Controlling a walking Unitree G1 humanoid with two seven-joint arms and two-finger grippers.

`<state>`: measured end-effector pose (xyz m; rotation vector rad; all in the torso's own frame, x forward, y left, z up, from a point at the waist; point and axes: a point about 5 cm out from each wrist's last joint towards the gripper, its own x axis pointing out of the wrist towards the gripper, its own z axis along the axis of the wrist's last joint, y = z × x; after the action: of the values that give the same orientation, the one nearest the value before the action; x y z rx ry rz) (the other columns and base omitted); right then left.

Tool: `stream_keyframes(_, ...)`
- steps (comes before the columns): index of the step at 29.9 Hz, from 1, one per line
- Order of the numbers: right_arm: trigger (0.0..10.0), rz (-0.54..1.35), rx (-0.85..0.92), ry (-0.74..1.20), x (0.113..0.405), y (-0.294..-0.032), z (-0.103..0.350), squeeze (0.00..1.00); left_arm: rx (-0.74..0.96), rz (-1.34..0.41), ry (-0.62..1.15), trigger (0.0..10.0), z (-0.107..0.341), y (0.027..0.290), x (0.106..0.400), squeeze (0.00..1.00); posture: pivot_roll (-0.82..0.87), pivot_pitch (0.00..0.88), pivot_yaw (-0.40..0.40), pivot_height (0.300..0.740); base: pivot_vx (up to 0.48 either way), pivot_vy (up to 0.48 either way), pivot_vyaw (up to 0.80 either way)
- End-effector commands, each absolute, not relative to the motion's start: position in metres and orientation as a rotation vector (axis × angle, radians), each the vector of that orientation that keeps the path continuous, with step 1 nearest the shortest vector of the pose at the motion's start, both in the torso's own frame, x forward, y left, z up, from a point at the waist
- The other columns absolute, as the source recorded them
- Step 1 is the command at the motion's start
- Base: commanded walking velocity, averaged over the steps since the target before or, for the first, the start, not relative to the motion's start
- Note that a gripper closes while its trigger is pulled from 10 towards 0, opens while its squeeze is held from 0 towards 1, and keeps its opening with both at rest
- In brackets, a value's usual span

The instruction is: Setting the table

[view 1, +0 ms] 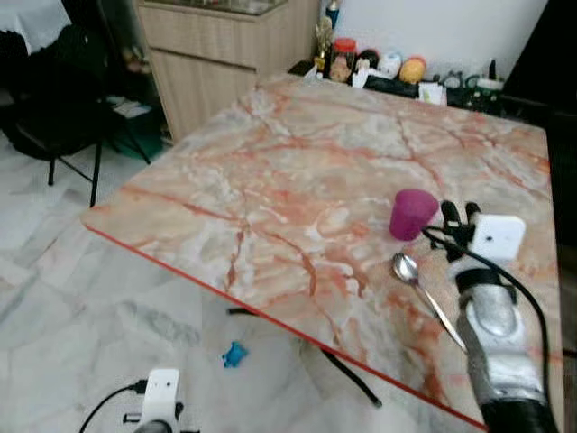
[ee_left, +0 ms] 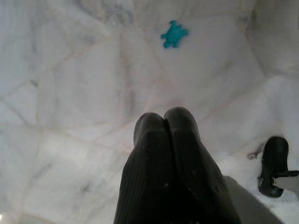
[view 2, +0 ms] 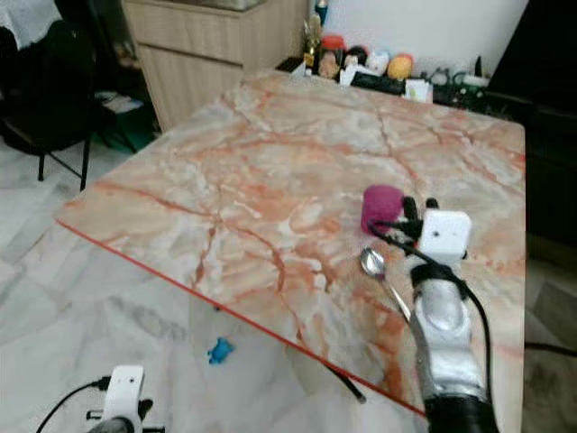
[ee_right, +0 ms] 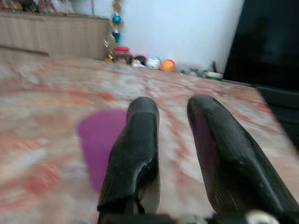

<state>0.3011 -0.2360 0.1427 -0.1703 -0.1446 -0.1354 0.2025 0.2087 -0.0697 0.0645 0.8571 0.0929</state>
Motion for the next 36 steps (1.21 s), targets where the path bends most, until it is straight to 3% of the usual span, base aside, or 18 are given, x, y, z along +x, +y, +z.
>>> stream_keyframes(1, 10.0, -0.118, -0.215, -0.134, 0.297, -0.245, 0.151, 0.0, 0.061, 0.092, 0.87, 10.0, -0.071, 0.209, 0.201, 0.0, 0.04, 0.06, -0.006, 0.74, 0.0, 0.0, 0.0)
stream_keyframes(4, 10.0, -0.12, -0.296, -0.017, 0.294, -0.259, 0.145, 0.0, 0.061, 0.088, 0.873, 10.0, -0.071, 0.209, 0.201, 0.0, 0.03, 0.062, -0.003, 0.74, 0.0, 0.0, 0.0)
stream_keyframes(6, 10.0, -0.076, -0.329, 0.162, 0.288, -0.271, 0.13, 0.0, 0.061, 0.082, 0.877, 10.0, -0.071, 0.209, 0.201, 0.0, 0.03, 0.061, 0.0, 0.74, 0.0, 0.0, 0.0)
stream_keyframes(10, 10.0, -0.049, -0.319, 0.226, 0.285, -0.274, 0.125, 0.0, 0.06, 0.079, 0.877, 10.0, -0.071, 0.208, 0.201, 0.0, 0.03, 0.061, 0.0, 0.74, 0.0, 0.0, 0.0)
stream_keyframes(12, 10.0, 0.158, -0.342, 0.31, 0.277, -0.261, 0.124, 0.0, 0.059, 0.078, 0.877, 10.0, -0.071, 0.209, 0.201, 0.0, 0.04, 0.061, 0.004, 0.74, 0.0, 0.0, 0.0)
stream_keyframes(16, 10.0, 0.193, -0.289, 0.339, 0.274, -0.261, 0.124, 0.0, 0.062, 0.08, 0.878, 10.0, -0.071, 0.21, 0.201, 0.0, 0.04, 0.06, 0.005, 0.74, 0.0, 0.0, 0.0)
stream_keyframes(17, 10.0, 0.199, -0.266, 0.342, 0.274, -0.261, 0.124, 0.15, 0.063, 0.081, 0.879, 10.0, -0.071, 0.21, 0.201, 0.0, 0.04, 0.06, 0.006, 0.74, 0.0, 0.0, 0.0)
stream_keyframes(18, 10.0, 0.204, -0.252, 0.343, 0.274, -0.262, 0.124, 0.15, 0.064, 0.082, 0.879, 10.0, -0.071, 0.211, 0.201, 0.0, 0.04, 0.061, 0.007, 0.74, 0.0, 0.0, 0.0)
stream_keyframes(19, 10.0, 0.226, -0.245, 0.345, 0.273, -0.262, 0.124, 1.0, 0.065, 0.083, 0.88, 10.0, -0.071, 0.211, 0.201, 0.0, 0.04, 0.062, 0.007, 0.74, 0.0, 0.0, 0.0)
stream_keyframes(31, 10.0, 0.293, -0.101, 0.356, 0.283, -0.26, 0.125, 1.0, 0.063, 0.08, 0.887, 10.0, -0.071, 0.21, 0.2, 0.0, 0.04, 0.062, 0.006, 0.74, 0.0, 0.0, 0.0)
stream_keyframes(32, 10.0, 0.304, -0.097, 0.367, 0.284, -0.259, 0.122, 0.07, 0.062, 0.081, 0.886, 10.0, -0.071, 0.21, 0.2, 0.0, 0.04, 0.063, 0.004, 0.74, 0.0, 0.0, 0.0)
stream_keyframes(33, 10.0, 0.312, -0.09, 0.381, 0.285, -0.258, 0.118, 0.0, 0.061, 0.081, 0.886, 10.0, -0.071, 0.21, 0.2, 0.0, 0.05, 0.063, 0.004, 0.74, 0.0, 0.0, 0.0)
stream_keyframes(36, 10.0, 0.331, -0.074, 0.406, 0.287, -0.256, 0.113, 0.0, 0.061, 0.081, 0.886, 10.0, -0.071, 0.21, 0.2, 0.0, 0.05, 0.065, 0.003, 0.74, 0.0, 0.0, 0.0)
